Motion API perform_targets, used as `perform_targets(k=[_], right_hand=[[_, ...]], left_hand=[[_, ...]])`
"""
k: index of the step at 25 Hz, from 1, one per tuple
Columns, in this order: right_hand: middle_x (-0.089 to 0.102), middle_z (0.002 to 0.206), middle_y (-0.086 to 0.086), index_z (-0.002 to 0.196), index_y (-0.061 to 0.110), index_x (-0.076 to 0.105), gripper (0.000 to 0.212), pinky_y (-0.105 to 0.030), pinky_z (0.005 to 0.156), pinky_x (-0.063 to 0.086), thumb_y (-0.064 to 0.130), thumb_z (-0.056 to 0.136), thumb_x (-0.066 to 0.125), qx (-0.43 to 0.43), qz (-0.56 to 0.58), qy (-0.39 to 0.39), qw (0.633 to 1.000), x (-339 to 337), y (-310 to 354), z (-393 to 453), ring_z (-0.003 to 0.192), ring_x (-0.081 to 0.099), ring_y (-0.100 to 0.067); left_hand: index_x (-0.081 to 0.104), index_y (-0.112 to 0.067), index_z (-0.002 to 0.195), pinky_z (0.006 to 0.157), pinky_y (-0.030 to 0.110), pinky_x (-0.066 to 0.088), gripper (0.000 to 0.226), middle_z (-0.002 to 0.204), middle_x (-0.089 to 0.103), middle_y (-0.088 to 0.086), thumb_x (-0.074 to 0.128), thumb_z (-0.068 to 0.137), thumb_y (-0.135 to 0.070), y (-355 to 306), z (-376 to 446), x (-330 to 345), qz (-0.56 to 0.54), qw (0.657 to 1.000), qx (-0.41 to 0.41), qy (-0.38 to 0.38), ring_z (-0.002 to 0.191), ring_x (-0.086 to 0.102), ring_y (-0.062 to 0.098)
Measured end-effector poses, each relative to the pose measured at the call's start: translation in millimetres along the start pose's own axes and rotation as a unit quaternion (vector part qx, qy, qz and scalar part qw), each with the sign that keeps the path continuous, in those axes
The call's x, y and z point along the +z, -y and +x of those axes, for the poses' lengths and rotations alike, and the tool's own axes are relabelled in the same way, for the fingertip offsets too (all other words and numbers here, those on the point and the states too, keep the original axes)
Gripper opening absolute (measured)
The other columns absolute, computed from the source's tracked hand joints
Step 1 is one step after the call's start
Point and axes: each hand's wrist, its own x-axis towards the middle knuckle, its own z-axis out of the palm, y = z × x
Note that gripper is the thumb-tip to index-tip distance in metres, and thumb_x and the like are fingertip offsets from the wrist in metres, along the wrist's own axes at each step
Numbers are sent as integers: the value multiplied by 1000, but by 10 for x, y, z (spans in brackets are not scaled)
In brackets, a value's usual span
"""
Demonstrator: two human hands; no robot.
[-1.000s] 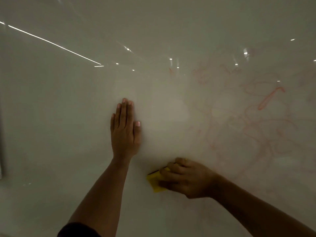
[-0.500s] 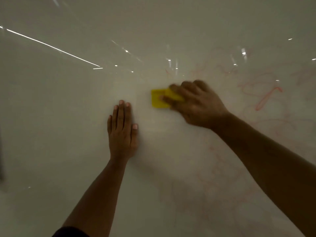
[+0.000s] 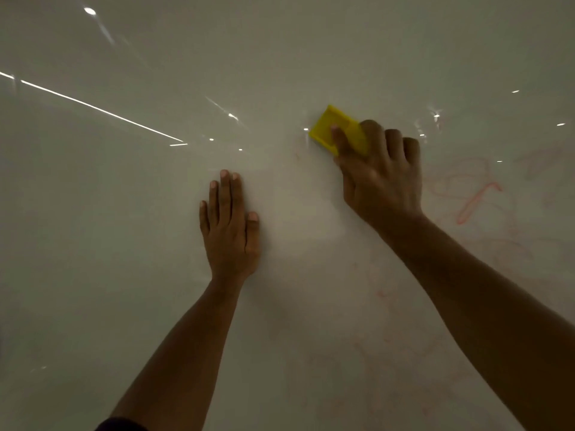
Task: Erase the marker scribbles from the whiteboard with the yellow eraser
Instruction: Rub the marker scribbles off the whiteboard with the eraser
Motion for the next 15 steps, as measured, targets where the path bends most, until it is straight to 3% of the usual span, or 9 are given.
perform_targets(k=[1, 2, 5, 6, 7, 10, 11, 15], right_hand=[[66, 120, -23, 142, 19, 62, 45, -44, 75, 38, 15, 97, 62, 36, -22, 1, 999, 22, 92, 17, 85, 59, -38], [65, 121, -27, 143, 16, 60, 50, -44, 76, 36, 13, 94, 62, 19, -13, 9, 1000, 44, 216, -10, 87, 59, -39], [62, 126, -30, 146, 11, 57, 51, -46, 82, 39, 13, 95, 58, -247, 72, 43, 965, 59, 406, -241, 93, 60, -39], [62, 127, -29, 147, 12, 57, 51, -45, 82, 40, 14, 96, 59, -282, 69, 43, 956, 54, 304, -202, 95, 60, -38], [63, 128, -28, 148, 14, 57, 52, -45, 82, 40, 15, 96, 61, -256, 47, 37, 965, 63, 184, -124, 95, 60, -38], [64, 125, -22, 146, 21, 58, 53, -44, 79, 38, 14, 93, 62, 4, -50, 18, 999, 62, -104, 174, 92, 59, -38], [64, 125, -22, 145, 21, 58, 53, -44, 78, 37, 13, 92, 63, 25, -48, 16, 998, 61, -91, 190, 92, 59, -38], [64, 131, -20, 146, 23, 59, 51, -45, 81, 42, 16, 96, 61, -231, 61, 49, 970, -15, -82, -42, 97, 61, -38]], left_hand=[[23, -14, 171, 132, 46, 13, 67, 179, 18, 6, 24, 109, -39, 1, -1, 2, 0, 1000, 0, -1, 166, 17, 25], [24, -14, 171, 132, 46, 14, 67, 179, 19, 6, 25, 109, -40, 3, -2, 6, 0, 1000, 0, -2, 166, 17, 25], [27, -12, 170, 131, 47, 17, 67, 178, 21, 8, 26, 110, -41, 13, 2, 4, 7, 1000, 6, -9, 165, 20, 25], [27, -12, 170, 131, 48, 17, 67, 178, 22, 8, 26, 110, -41, 15, 5, 6, 6, 1000, 9, -9, 165, 20, 26], [26, -12, 170, 131, 48, 17, 67, 178, 21, 8, 26, 109, -40, 19, -5, 8, 4, 1000, 9, -7, 165, 20, 26], [24, -10, 170, 132, 49, 17, 67, 178, 19, 9, 27, 109, -36, 30, 1, 2, 1, 1000, 17, -6, 165, 18, 28], [24, -7, 170, 132, 50, 18, 67, 178, 19, 10, 27, 109, -34, 31, 23, 1, 2, 999, 32, -5, 165, 18, 29], [22, -2, 168, 133, 50, 21, 67, 178, 19, 13, 30, 107, -28, 35, 106, -34, -7, 991, 132, 24, 166, 16, 31]])
